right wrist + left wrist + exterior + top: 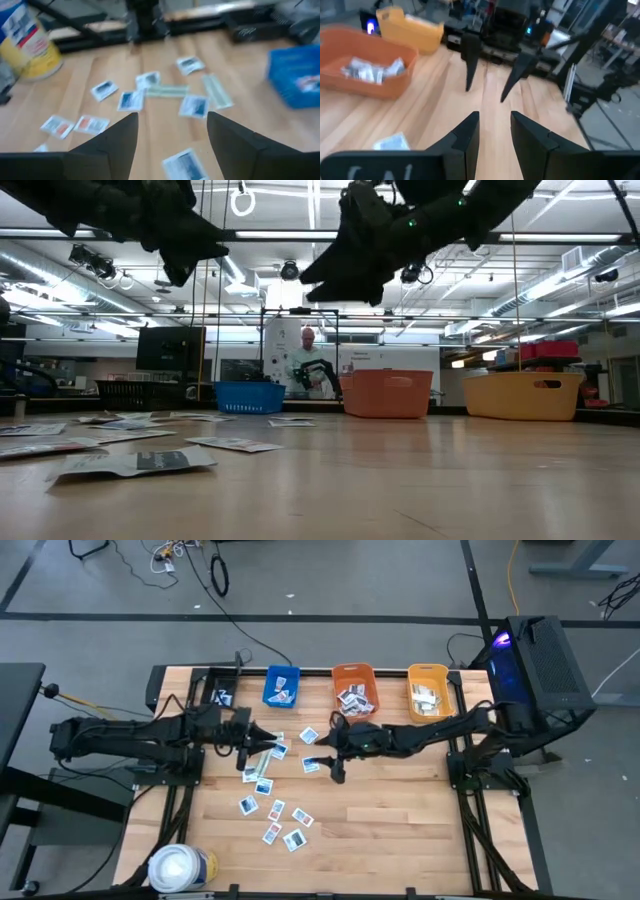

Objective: Pick & Place First Aid Supplies
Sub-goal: Put the alcohol pad into the black bin

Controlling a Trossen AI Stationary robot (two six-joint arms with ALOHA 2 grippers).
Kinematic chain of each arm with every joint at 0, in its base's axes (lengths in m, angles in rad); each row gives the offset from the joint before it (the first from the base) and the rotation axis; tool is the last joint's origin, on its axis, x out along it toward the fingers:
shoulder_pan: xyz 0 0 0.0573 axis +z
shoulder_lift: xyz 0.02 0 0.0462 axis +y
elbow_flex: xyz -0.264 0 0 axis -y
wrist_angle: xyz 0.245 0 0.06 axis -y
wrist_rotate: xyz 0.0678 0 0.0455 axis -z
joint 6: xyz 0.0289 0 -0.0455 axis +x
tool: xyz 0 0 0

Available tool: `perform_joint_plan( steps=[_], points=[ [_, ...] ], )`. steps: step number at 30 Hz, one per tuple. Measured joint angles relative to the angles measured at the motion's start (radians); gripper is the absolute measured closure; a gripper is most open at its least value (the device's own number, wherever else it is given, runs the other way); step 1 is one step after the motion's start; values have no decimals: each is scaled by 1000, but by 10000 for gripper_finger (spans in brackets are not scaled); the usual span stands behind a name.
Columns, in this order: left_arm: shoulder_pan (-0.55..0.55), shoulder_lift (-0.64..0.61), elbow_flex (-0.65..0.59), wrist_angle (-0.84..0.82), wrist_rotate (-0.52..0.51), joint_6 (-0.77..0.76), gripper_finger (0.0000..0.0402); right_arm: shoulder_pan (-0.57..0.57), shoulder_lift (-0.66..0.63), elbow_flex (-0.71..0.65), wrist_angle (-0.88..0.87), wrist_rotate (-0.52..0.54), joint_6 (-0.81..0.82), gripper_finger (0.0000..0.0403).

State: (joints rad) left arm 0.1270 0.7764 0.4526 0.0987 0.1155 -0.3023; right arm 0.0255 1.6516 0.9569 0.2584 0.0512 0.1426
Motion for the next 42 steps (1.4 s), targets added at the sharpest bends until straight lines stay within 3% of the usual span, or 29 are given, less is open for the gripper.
perform_joint_plan(
  steps=[5, 11, 22, 31, 42],
  points=[
    [0, -20, 0, -87, -9, 0, 287, 2, 70, 0, -23, -87, -2, 163],
    [0, -33, 0, -87, -16, -1, 287, 1, 143, 0, -34, -87, -5, 147],
    [0, -32, 0, -91, -48, -27, 287, -3, 244, 0, 42, -87, -148, 74],
    [0, -42, 0, -90, -14, -45, 287, -45, 310, 1, 132, -95, -155, 62],
    [27, -238, -2, -305, -24, -66, 287, -66, 318, 1, 163, -149, -195, 62]
  ],
)
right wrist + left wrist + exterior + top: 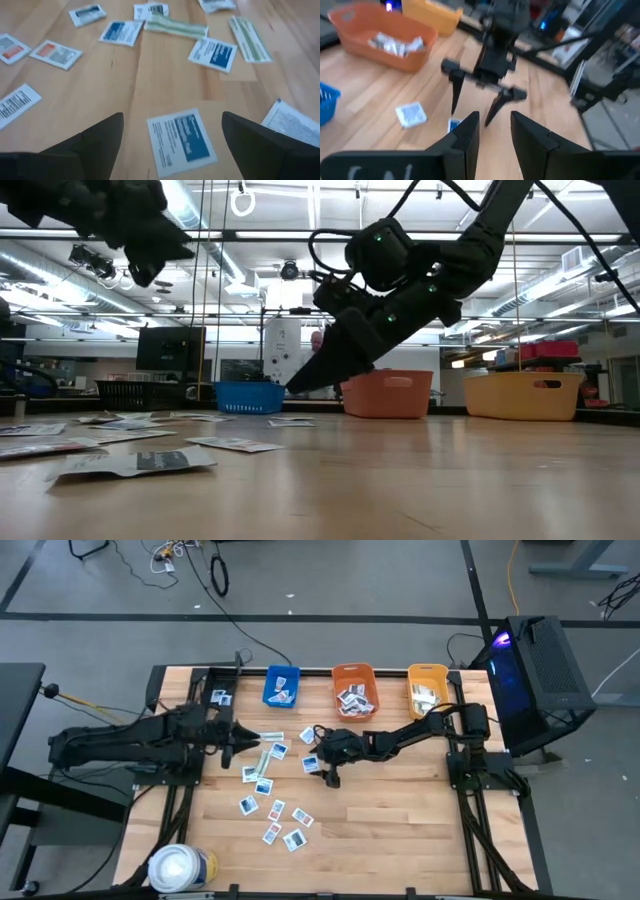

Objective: Pick & Place First Aid Supplies
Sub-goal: Put the alcohol pad into the black bin

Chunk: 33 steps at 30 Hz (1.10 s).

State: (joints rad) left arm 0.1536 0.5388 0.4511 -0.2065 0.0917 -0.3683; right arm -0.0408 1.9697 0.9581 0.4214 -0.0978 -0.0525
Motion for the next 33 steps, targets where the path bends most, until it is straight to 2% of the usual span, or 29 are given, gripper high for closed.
perform_joint_plan(
  steps=[10, 15, 20, 27, 33],
  points=[
    [32, -180, 0, 33, -41, -20, 287, -11, 1, 0, 11, -1, -12, 62],
    [35, -243, 0, 35, -108, -7, 287, -35, 17, 2, 52, -1, -13, 62],
    [35, -260, 0, 27, -172, -4, 287, -57, 41, 18, 56, -35, -67, 62],
    [35, -258, 0, 13, -178, -6, 287, -58, 43, 16, 27, -107, -154, 62],
    [35, -258, 0, 13, -195, -6, 287, -59, 96, 16, 18, -118, -197, 62]
  ],
)
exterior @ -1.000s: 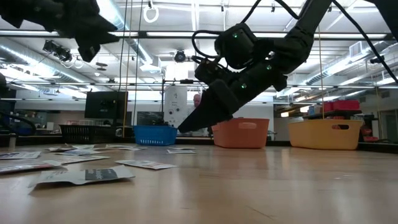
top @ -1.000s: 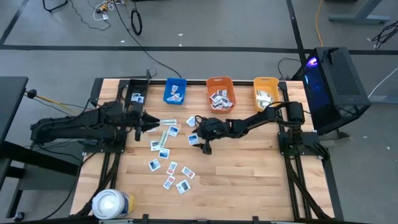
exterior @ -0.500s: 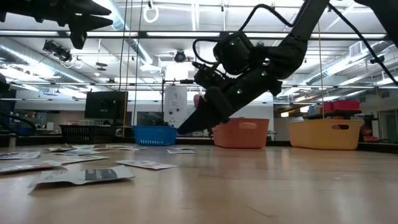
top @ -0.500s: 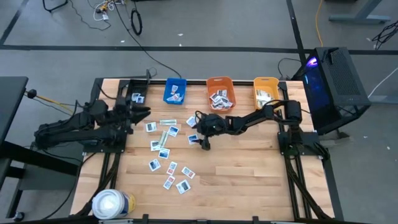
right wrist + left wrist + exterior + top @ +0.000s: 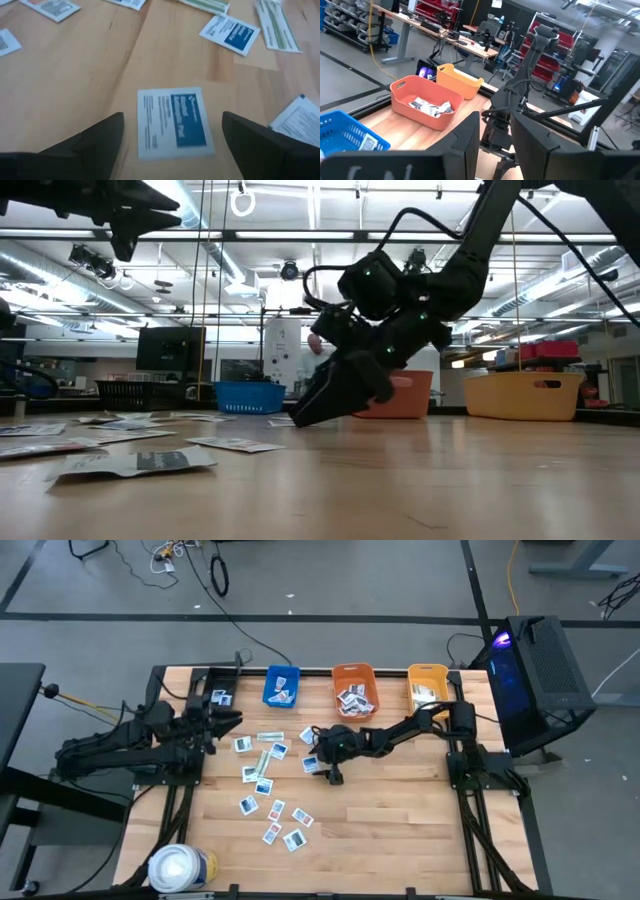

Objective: Pick & Place First Aid Supplies
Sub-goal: Put the alcohol pad into the black bin

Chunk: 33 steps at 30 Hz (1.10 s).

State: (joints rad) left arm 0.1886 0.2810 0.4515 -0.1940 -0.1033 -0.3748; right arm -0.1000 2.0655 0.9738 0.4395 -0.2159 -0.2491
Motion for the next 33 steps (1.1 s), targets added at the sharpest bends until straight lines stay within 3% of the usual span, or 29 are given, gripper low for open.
perform_joint_plan(
  steps=[11, 33],
  points=[
    [0, 0, 0, 0, -16, -7, 287, 1, 33, 5, 16, 0, 32, 71],
    [0, 0, 0, -1, -16, -7, 287, 3, 36, 3, 6, -21, 28, 236]
  ],
)
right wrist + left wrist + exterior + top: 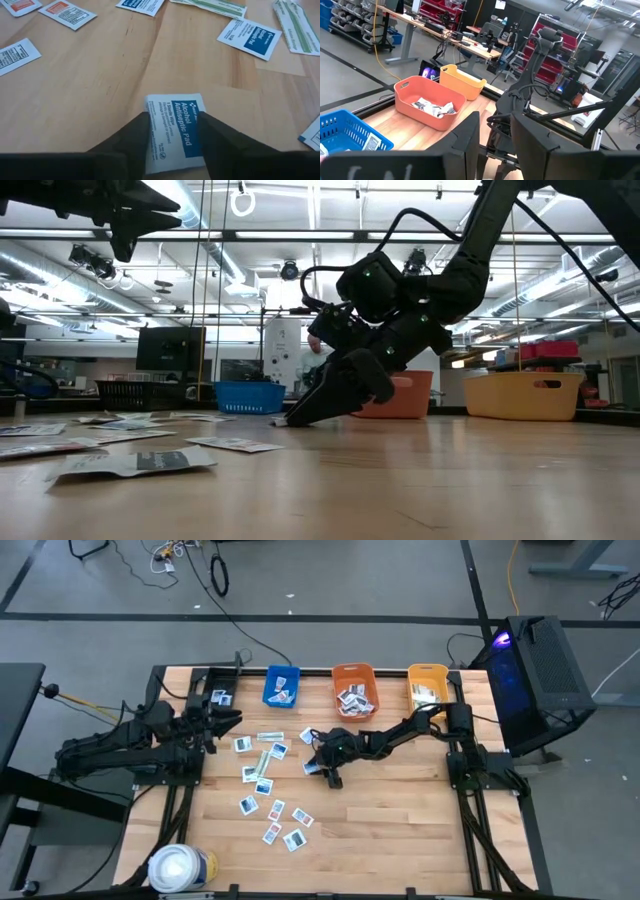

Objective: Pick & Place First Aid Supplies
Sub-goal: Put the alcohol pad into the black bin

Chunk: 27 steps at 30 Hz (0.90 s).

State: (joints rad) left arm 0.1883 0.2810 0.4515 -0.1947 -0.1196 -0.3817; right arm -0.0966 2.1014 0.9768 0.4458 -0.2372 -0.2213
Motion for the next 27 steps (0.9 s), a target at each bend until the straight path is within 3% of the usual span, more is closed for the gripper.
perform_joint_plan(
  steps=[27],
  points=[
    [0, 0, 0, 3, 0, -1, 287, 2, 4, -2, 75, 21, -3, 344]
  ],
)
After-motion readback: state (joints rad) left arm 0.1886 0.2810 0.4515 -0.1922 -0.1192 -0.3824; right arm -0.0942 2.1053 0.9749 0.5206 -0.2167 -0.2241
